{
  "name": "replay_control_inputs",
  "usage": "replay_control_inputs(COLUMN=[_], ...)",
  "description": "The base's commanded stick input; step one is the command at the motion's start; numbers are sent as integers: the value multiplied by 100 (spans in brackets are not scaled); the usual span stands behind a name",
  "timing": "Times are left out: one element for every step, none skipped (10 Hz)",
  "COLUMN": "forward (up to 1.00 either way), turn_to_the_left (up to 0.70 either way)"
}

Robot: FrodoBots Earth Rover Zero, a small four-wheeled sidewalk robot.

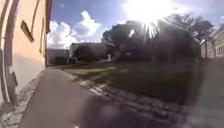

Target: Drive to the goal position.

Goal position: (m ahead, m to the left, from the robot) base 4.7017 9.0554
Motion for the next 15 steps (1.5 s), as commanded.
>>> replay_control_inputs(forward=[70, 70, 70, 70, 70, 70, 70, 70, 70, 70, 70, 70, 70, 70, 70], turn_to_the_left=[35, 35, 35, 35, 28, 3, 0, 0, 0, 0, 17, 33, 20, 0, 0])
